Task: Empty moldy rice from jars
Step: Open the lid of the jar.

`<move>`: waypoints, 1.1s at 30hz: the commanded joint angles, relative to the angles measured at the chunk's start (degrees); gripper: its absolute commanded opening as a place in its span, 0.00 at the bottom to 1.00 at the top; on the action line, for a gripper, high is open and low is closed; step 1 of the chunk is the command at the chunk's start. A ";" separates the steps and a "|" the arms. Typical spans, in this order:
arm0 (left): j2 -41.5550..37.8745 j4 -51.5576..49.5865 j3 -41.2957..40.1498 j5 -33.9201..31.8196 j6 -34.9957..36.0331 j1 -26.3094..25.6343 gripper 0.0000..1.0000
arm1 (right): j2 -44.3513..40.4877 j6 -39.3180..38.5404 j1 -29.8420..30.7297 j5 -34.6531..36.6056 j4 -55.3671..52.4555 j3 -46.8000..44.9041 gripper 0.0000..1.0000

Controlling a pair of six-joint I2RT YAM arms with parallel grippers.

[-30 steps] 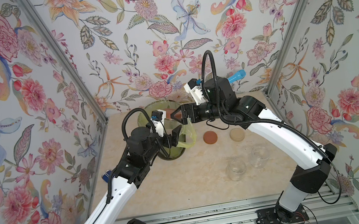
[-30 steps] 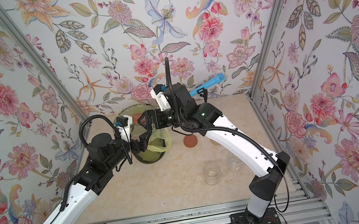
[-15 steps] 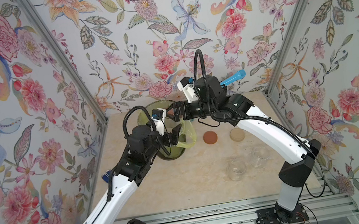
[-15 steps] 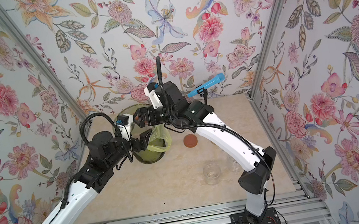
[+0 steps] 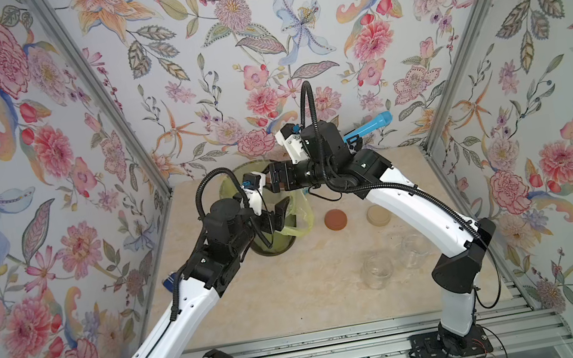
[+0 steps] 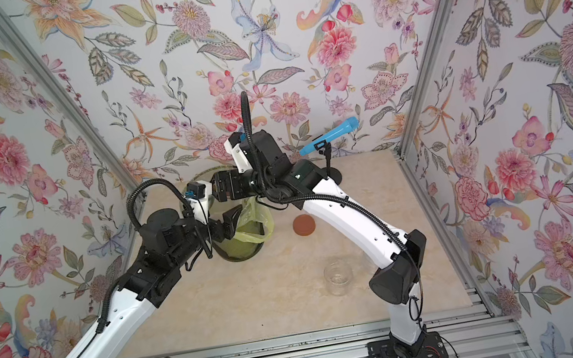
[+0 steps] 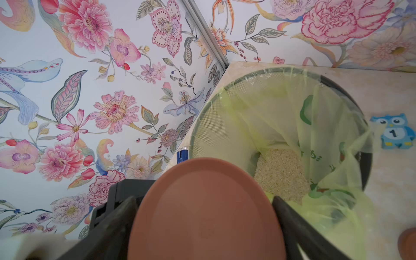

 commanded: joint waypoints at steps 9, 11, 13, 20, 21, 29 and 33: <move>-1.93 6.46 2.10 1.55 0.74 0.57 0.00 | 0.17 -1.97 -0.29 -4.58 1.28 0.81 0.59; -2.59 7.48 1.44 3.47 1.00 0.56 0.00 | -0.13 -3.11 -0.81 -6.04 1.26 0.48 0.57; -2.96 7.87 1.19 5.92 1.31 0.57 0.00 | -0.57 -4.20 -1.57 -8.26 1.72 -0.24 0.57; -3.82 8.21 0.48 12.51 1.36 0.75 0.00 | -1.52 -5.45 -5.75 -21.59 6.56 -5.29 0.52; -3.98 8.47 0.24 12.87 1.21 0.82 0.00 | -1.84 -5.88 -6.05 -22.61 7.63 -6.34 0.50; -5.23 9.84 -1.44 14.05 -0.45 1.36 0.00 | -6.25 -6.50 -8.79 -26.71 20.74 -17.64 0.45; -5.42 9.83 -1.75 14.19 -0.75 1.36 0.00 | -6.23 -6.66 -10.77 -25.66 22.04 -17.87 0.44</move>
